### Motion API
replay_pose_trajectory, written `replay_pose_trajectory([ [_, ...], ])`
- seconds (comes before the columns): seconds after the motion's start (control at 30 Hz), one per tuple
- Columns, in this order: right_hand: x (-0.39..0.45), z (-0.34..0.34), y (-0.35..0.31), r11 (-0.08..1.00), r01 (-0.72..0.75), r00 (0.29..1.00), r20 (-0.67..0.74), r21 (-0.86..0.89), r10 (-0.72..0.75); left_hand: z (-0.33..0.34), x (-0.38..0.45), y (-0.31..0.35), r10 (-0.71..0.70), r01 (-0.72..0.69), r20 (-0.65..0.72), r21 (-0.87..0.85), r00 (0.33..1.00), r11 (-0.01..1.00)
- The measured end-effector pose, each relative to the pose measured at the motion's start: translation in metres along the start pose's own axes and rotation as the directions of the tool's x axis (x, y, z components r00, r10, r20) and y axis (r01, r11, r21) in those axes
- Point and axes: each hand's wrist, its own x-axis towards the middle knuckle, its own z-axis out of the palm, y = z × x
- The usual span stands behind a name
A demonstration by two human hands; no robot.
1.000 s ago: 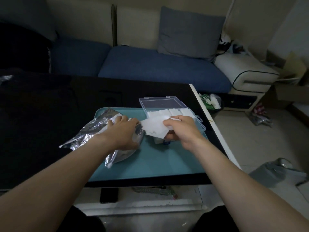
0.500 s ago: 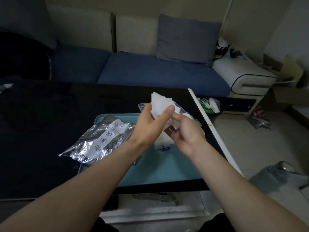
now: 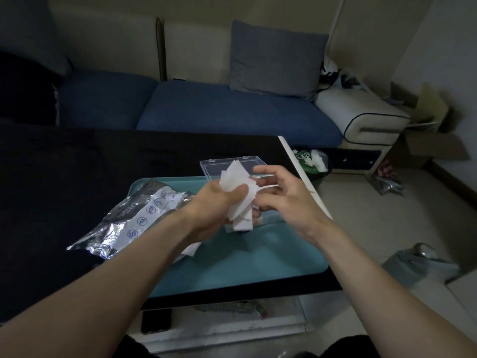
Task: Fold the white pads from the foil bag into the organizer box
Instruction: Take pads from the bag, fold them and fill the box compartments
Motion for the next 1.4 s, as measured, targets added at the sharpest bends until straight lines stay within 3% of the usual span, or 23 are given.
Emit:
replay_pose_trajectory([
  [0.1, 0.0, 0.002, 0.005, 0.967, 0.132, 0.99, -0.024, -0.22, -0.141, -0.002, -0.002, -0.001, -0.106, 0.103, 0.064, 0.043, 0.992, 0.994],
  [0.23, 0.001, 0.002, 0.003, 0.928, 0.161, 0.975, -0.088, -0.336, -0.201, -0.005, -0.002, 0.004, -0.221, 0.234, 0.156, -0.068, 0.963, 0.97],
  [0.37, 0.001, 0.012, -0.001, 0.863, 0.224, 0.95, -0.095, -0.452, -0.296, -0.001, -0.004, 0.004, -0.153, 0.154, 0.055, -0.013, 0.987, 0.988],
  [0.47, 0.0, 0.016, -0.002, 0.86, 0.181, 0.956, -0.118, -0.477, -0.267, 0.0, -0.005, 0.003, -0.121, 0.121, -0.03, 0.014, 0.992, 0.993],
  [0.53, 0.0, 0.015, -0.002, 0.91, 0.087, 0.976, -0.149, -0.406, -0.16, 0.001, -0.006, 0.003, -0.098, 0.1, -0.071, 0.019, 0.993, 0.995],
  [0.6, -0.001, 0.018, -0.003, 0.966, 0.003, 0.99, -0.135, -0.259, -0.039, 0.001, -0.005, 0.001, -0.039, 0.061, -0.148, 0.142, 0.988, 0.988],
  [0.7, -0.003, 0.023, -0.002, 0.965, 0.031, 0.99, -0.122, -0.26, -0.065, 0.006, -0.006, 0.002, 0.037, 0.025, -0.202, 0.294, 0.979, 0.955],
  [0.83, -0.004, 0.012, -0.008, 0.985, 0.095, 0.979, -0.168, -0.144, -0.119, 0.01, -0.008, 0.011, -0.093, 0.099, -0.221, 0.018, 0.971, 0.995],
  [0.93, -0.006, -0.003, -0.013, 0.986, 0.166, 0.973, -0.162, 0.005, -0.163, 0.004, -0.011, 0.013, -0.14, 0.127, -0.123, -0.103, 0.983, 0.987],
  [1.03, -0.013, -0.008, -0.015, 0.982, 0.168, 0.981, -0.112, 0.089, -0.158, 0.002, -0.016, 0.014, -0.168, 0.173, 0.055, -0.118, 0.984, 0.978],
  [1.1, -0.015, -0.004, -0.014, 0.989, 0.139, 0.985, -0.106, 0.045, -0.134, 0.002, -0.017, 0.014, -0.174, 0.187, 0.119, -0.112, 0.978, 0.976],
  [1.27, -0.013, 0.009, -0.011, 0.979, 0.139, 0.957, -0.233, -0.151, -0.171, 0.0, -0.016, 0.014, -0.196, 0.219, 0.144, -0.171, 0.97, 0.961],
  [1.4, -0.014, 0.013, -0.02, 0.995, 0.086, 0.965, -0.254, 0.049, -0.071, -0.002, -0.015, 0.02, -0.173, 0.202, 0.131, -0.253, 0.976, 0.946],
])
